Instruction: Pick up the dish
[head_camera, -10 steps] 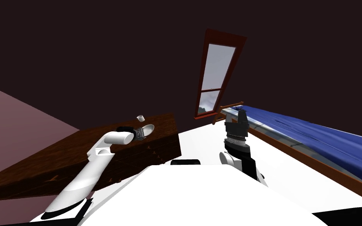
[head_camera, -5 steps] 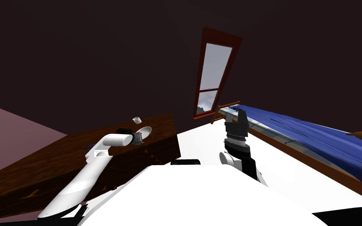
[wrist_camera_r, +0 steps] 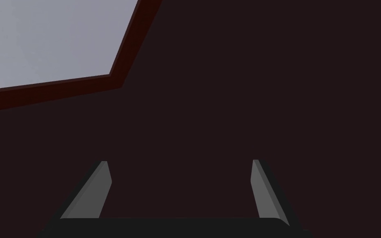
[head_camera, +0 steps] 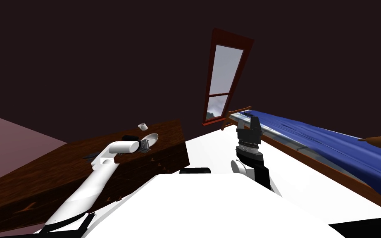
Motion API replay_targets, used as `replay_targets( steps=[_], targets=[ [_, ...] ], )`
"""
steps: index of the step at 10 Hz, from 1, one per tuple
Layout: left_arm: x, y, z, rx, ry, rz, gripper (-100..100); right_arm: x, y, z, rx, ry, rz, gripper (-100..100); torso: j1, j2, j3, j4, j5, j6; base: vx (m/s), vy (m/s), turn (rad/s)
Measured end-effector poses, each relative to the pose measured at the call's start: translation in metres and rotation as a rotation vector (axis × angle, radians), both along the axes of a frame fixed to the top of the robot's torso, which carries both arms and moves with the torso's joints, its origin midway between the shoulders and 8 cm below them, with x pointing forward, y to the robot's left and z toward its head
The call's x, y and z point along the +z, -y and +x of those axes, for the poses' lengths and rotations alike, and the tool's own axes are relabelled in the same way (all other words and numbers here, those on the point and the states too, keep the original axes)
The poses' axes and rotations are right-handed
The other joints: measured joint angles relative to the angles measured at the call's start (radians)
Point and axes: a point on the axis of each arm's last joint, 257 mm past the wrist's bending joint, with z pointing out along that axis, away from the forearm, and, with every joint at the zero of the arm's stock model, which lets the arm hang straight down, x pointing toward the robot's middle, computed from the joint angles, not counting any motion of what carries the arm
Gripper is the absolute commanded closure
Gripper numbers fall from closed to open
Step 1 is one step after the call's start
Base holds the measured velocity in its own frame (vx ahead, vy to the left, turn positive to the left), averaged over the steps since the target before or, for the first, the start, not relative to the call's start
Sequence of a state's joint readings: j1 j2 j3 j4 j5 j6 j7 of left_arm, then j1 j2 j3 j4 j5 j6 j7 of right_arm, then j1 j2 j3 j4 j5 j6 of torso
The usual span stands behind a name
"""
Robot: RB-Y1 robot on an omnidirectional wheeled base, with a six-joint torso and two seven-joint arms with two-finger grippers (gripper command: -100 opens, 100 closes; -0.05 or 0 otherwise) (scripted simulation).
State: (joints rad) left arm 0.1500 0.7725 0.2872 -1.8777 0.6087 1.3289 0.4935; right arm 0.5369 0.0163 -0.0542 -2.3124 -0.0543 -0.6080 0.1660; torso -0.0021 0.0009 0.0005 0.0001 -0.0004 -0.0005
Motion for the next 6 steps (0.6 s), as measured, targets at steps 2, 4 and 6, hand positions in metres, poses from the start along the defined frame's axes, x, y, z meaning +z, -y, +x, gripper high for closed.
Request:
replay_targets(
  steps=[2,4,6],
  targets=[
    [-0.003,-0.007,0.003,0.003,0.001,0.000,-100,0.000,0.000,0.000,0.000,0.000,0.000,0,0.000,0.000,0.000,0.000,0.000,0.000,-0.007,-0.022,-0.019],
    [-0.007,-0.015,0.005,0.007,0.001,0.000,-100,0.000,0.000,0.000,0.000,0.000,0.000,0,0.000,0.000,0.000,0.000,0.000,0.000,-0.005,-0.020,-0.020],
    [-0.010,-0.018,0.005,0.008,0.001,0.000,100,0.000,0.000,0.000,0.000,0.000,0.000,0,0.001,0.000,0.000,0.000,0.000,0.000,-0.001,-0.004,-0.001]
  ],
)
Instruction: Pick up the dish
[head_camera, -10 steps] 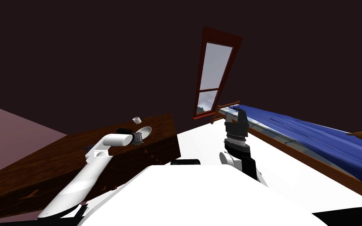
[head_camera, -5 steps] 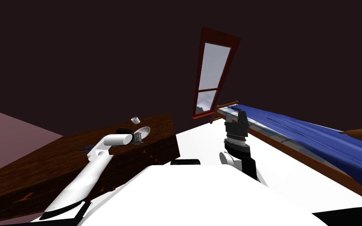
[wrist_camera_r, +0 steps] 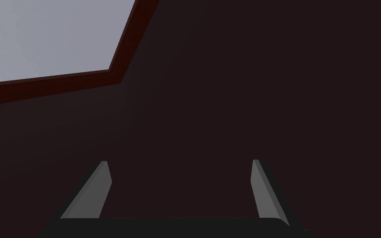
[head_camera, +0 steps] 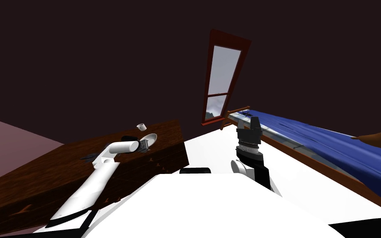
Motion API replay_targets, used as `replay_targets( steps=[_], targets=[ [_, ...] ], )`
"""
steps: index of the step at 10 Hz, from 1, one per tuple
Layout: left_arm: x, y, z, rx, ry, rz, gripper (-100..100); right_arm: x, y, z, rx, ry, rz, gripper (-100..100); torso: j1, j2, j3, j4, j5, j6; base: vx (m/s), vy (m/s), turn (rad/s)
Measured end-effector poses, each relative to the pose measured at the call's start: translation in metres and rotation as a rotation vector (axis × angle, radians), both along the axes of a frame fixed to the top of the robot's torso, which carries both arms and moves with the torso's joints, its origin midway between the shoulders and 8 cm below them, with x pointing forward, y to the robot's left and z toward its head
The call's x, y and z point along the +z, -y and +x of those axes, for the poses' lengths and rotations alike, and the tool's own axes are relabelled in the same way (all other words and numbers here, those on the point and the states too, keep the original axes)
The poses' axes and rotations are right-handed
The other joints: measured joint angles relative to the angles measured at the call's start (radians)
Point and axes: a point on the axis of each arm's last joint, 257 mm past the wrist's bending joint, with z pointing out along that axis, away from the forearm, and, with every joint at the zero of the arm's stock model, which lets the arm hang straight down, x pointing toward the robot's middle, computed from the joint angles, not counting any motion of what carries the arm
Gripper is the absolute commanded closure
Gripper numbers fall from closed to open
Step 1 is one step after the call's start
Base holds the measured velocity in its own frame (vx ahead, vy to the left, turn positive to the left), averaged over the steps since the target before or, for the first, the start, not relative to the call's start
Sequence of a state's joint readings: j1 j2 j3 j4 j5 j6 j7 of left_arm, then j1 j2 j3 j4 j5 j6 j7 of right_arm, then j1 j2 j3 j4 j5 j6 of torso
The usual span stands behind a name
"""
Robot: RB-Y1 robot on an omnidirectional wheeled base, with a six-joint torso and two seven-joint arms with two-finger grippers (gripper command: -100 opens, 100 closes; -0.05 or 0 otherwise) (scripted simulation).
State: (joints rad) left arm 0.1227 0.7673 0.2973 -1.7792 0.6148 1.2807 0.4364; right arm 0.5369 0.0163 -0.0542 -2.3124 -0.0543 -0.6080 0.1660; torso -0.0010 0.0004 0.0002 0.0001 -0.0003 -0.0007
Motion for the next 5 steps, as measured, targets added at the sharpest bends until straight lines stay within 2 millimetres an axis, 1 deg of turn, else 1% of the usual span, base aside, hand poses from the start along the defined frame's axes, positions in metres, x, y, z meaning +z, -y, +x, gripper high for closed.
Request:
replay_targets(
  steps=[4,5],
  targets=[
    [-0.0001,-0.0001,-0.0001,0.001,0.000,-0.001,100,0.0000,0.0000,0.0000,0.000,0.000,0.000,0,0.001,-0.001,0.000,0.000,0.000,0.000,0.000,0.000,0.000],
    [-0.0001,0.0000,-0.0002,0.001,0.000,-0.001,0,0.0000,0.0000,0.0000,0.000,0.000,0.000,0,0.001,0.000,0.000,0.000,0.000,0.000,0.000,0.000,0.000]
  ],
)
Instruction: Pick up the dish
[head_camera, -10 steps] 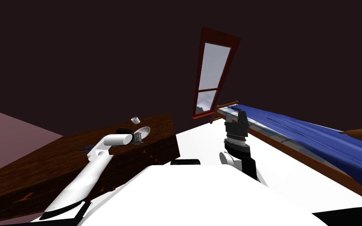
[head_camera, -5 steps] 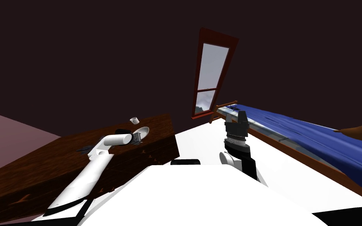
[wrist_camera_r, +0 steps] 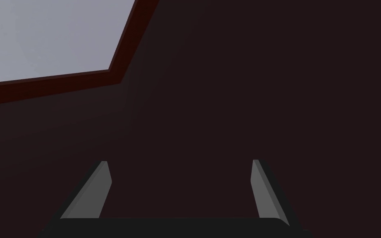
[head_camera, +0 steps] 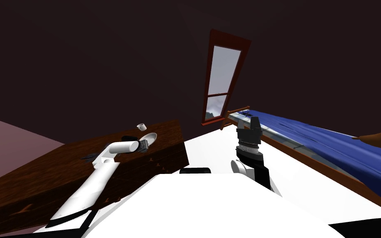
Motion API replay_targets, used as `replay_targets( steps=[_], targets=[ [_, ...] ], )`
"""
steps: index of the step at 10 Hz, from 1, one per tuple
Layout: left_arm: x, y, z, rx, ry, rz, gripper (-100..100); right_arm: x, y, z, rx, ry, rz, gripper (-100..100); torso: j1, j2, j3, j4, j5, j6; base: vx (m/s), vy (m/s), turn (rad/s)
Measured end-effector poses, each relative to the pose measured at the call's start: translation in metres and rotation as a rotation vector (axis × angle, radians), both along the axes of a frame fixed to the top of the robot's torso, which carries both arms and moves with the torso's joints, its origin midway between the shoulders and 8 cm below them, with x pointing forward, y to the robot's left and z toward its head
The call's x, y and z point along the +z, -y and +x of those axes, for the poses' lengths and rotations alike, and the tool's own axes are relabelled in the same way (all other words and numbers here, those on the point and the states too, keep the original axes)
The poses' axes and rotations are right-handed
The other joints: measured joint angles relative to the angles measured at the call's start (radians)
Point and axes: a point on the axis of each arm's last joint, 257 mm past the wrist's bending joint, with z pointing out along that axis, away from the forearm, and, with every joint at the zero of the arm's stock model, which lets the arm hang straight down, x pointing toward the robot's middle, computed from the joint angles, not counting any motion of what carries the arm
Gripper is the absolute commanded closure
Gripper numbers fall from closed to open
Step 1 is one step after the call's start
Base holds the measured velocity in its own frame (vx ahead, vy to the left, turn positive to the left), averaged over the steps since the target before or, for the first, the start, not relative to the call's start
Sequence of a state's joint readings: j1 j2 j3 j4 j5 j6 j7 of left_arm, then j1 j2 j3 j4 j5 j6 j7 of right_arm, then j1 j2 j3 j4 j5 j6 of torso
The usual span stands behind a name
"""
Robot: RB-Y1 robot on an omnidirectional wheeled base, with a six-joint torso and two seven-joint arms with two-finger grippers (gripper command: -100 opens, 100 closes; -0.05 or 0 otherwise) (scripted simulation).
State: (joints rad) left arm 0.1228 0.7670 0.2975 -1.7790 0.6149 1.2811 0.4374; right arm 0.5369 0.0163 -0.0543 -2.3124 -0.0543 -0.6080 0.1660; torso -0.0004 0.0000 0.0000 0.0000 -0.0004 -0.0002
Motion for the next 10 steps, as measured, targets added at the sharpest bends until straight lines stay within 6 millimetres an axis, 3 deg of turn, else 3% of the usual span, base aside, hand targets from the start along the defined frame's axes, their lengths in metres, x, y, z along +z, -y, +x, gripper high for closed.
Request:
replay_targets(
  steps=[1,9,10],
  targets=[
    [0.000,0.000,0.000,0.000,0.000,0.000,100,0.000,0.000,0.000,0.000,0.000,0.000,0,0.000,0.000,0.000,0.000,0.000,0.000,0.003,0.023,0.043],
    [0.019,0.031,-0.009,-0.018,0.000,0.002,100,0.000,0.000,0.000,0.000,0.000,0.000,0,-0.001,0.001,0.001,0.001,-0.001,0.000,0.007,0.024,0.017],
    [0.019,0.032,-0.009,-0.017,-0.001,0.001,0,0.000,0.000,0.000,0.000,0.000,0.000,0,-0.001,0.001,0.001,0.001,-0.001,0.000,0.000,0.000,0.000]
  ],
)
